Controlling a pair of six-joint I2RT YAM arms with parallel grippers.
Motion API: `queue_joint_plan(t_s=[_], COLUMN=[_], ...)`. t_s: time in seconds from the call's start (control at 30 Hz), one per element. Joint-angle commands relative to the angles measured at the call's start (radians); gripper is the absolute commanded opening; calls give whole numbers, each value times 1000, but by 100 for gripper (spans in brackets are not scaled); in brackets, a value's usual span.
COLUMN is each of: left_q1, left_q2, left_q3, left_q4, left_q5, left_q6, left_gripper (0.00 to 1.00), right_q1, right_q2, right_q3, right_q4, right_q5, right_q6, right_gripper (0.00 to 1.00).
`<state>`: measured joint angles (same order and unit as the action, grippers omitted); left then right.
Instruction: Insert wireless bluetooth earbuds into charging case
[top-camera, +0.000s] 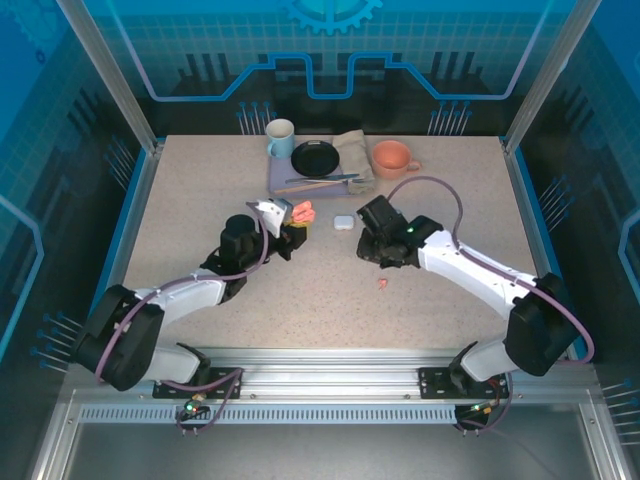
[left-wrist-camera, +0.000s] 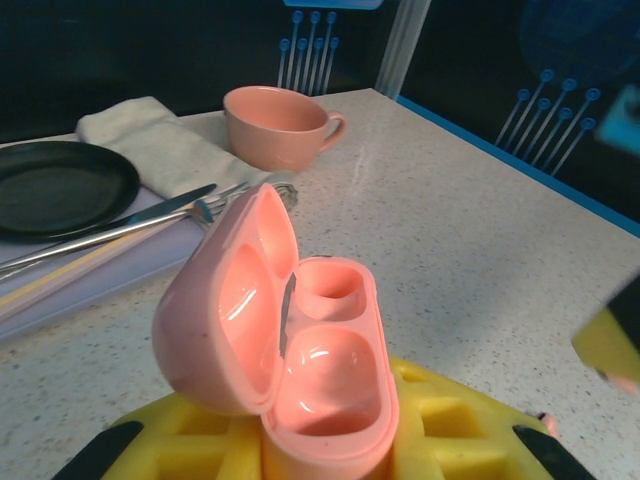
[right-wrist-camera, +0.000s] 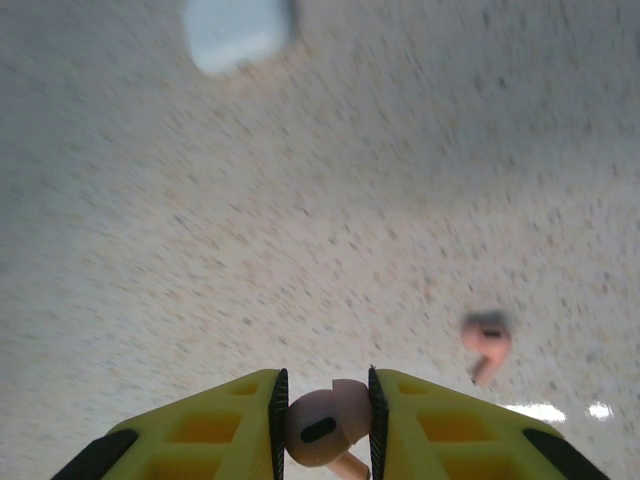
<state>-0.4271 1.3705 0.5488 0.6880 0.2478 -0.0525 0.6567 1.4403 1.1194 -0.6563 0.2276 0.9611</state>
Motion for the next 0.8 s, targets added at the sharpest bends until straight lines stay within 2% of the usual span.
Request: queue_joint_plan(t_s=[0.0, 0.23, 0.4, 0.77], left_q1=[6, -9, -44, -69], left_q2=[25, 79, 115, 167], left_q3=[3, 54, 120, 208], left_q4=[114, 146, 117, 193], left_q5=[95, 194, 209, 185], left_q6=[-6, 8, 44, 4], left_gripper=[0, 0, 0, 0], right_q1=[-39, -86, -92, -66], right_q2=[-45, -68, -66, -114], right_q3=[59, 129, 151, 4], right_q4=[77, 255, 379, 785], right_q5=[-28, -122, -178, -229], right_q6=[-75, -127, -130, -148], right_gripper=[28, 29, 30, 30])
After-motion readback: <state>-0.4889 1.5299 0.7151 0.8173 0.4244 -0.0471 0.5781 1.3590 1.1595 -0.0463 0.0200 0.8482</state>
